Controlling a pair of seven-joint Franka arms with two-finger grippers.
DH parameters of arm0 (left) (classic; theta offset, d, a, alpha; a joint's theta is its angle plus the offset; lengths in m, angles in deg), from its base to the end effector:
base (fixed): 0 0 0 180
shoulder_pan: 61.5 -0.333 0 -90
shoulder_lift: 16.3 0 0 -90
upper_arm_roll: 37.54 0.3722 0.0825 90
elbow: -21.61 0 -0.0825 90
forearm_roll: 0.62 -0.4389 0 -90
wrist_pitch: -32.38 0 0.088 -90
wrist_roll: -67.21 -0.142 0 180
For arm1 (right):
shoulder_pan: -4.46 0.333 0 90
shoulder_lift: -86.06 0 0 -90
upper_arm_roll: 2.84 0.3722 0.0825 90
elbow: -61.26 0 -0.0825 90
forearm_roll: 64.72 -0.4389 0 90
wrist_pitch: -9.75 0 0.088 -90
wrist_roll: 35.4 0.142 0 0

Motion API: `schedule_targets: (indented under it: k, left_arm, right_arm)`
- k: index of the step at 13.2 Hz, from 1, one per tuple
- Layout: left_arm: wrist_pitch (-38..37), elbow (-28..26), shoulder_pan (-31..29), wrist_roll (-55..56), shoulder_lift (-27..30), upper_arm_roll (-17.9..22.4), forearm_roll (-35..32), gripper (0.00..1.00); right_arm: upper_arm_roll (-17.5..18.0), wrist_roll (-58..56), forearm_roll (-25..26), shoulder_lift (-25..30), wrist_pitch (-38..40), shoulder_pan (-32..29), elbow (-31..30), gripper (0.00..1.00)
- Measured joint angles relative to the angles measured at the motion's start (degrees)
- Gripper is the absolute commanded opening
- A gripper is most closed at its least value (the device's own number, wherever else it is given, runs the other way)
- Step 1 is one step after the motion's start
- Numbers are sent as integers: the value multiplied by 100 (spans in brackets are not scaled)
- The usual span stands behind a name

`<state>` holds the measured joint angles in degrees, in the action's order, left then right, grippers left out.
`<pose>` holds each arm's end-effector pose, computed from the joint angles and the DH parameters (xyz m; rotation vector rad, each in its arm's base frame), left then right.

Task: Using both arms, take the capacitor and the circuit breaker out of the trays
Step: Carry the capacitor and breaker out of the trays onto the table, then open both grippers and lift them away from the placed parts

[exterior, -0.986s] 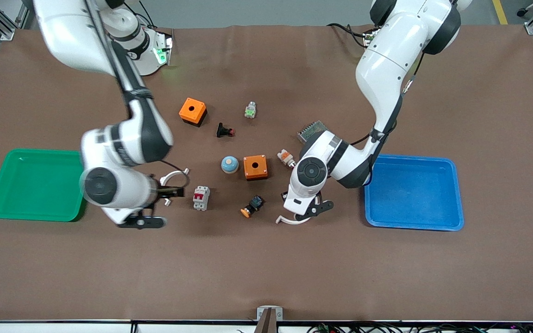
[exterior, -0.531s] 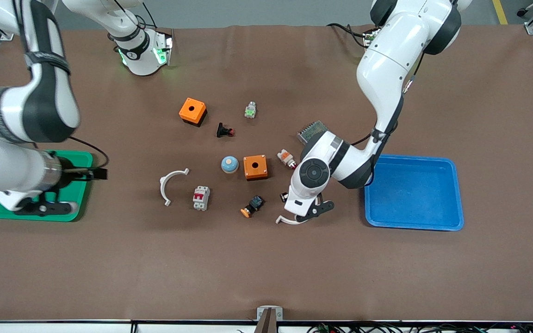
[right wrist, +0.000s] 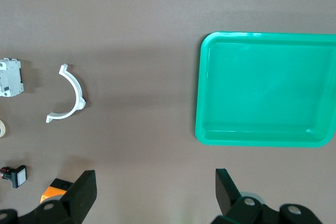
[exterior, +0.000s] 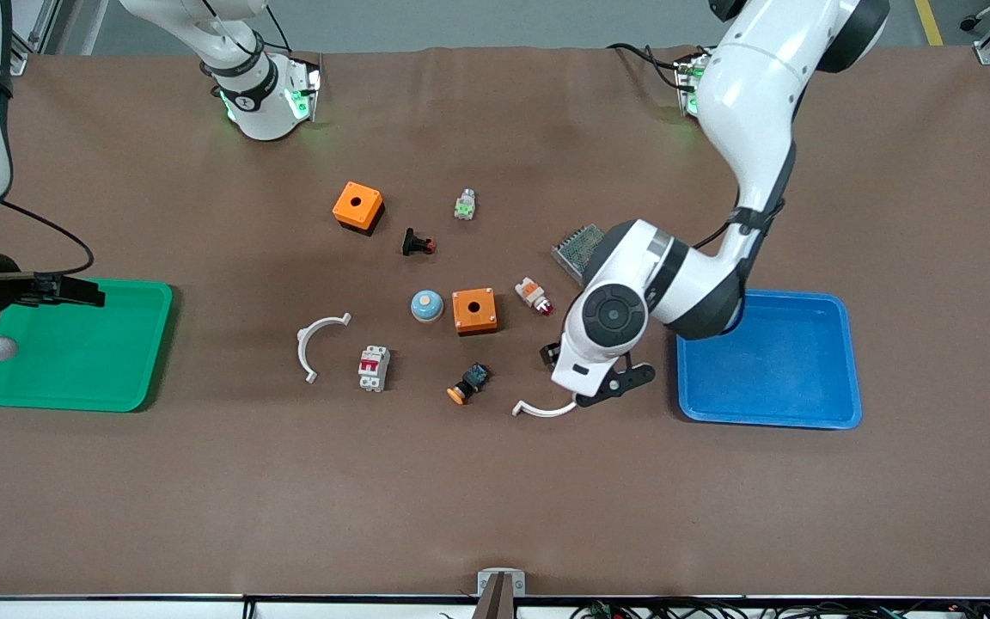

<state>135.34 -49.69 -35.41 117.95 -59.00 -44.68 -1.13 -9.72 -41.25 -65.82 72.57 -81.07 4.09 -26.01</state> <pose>0.6879 -0.4217 0.2944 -3.0198 -0.4991 0.2947 0.6714 -0.0752 0.5207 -3.1192 0.0398 0.2685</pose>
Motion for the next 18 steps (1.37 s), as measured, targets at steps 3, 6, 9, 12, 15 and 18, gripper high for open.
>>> schedule_targets:
  k: [3,6,9,12,15,18]
  left_arm:
    - [-292,-449,-329,-756,777,1,0,98]
    - [-344,-1380,-748,-1574,1772,-3,0,98]
    - [-349,-2257,-1289,-2509,2726,-5,10,99]
    - [-380,-2925,-1954,-3519,3564,-2,152,99]
    - [-727,-3114,-2674,-4419,4171,10,188,99]
    - [-752,-2961,-3228,-4736,4573,42,189,99]
  right_arm:
    - [32,0,6,294,-110,1,-313,100]
    - [80,1,34,408,-166,14,-469,100]
    - [116,1,48,522,-172,32,-608,100]
    - [132,2,54,627,-180,63,-729,100]
    - [134,9,69,651,-188,72,-745,100]
    - [115,47,95,685,-67,64,-615,100]
